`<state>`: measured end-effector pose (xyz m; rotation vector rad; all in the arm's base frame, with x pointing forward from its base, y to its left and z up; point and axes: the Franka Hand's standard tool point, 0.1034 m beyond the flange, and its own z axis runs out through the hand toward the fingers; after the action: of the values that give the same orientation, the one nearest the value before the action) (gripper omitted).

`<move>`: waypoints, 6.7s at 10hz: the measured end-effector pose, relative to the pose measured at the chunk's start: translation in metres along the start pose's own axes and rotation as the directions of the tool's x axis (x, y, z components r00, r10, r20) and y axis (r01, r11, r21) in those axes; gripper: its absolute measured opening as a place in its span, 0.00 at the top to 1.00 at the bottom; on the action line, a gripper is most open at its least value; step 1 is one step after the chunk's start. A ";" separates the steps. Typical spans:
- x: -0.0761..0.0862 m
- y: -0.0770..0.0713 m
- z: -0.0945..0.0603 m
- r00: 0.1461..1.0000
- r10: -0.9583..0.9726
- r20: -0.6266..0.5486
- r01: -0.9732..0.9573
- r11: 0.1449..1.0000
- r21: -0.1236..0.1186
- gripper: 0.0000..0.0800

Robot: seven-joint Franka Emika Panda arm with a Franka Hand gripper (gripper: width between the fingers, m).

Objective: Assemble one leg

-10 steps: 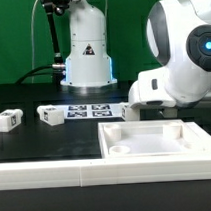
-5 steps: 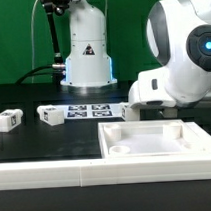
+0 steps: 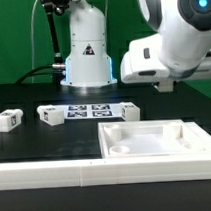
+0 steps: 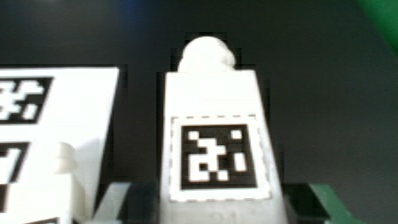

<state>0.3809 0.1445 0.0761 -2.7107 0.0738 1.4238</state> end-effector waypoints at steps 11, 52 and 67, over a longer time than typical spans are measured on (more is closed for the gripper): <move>0.009 0.011 -0.065 0.839 -0.081 -0.538 0.072 0.997 -0.038 0.64; 0.132 0.009 -0.194 0.086 -0.188 -0.978 0.152 0.973 -0.173 0.64; 0.122 0.010 -0.200 0.077 -0.200 -0.977 0.151 0.971 -0.187 0.19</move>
Offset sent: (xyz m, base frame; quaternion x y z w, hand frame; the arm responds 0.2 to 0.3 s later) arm 0.0000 0.0000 0.0000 0.0000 0.1296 0.0000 0.9916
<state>0.6137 0.1154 0.0883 -2.9285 -0.2135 -0.7746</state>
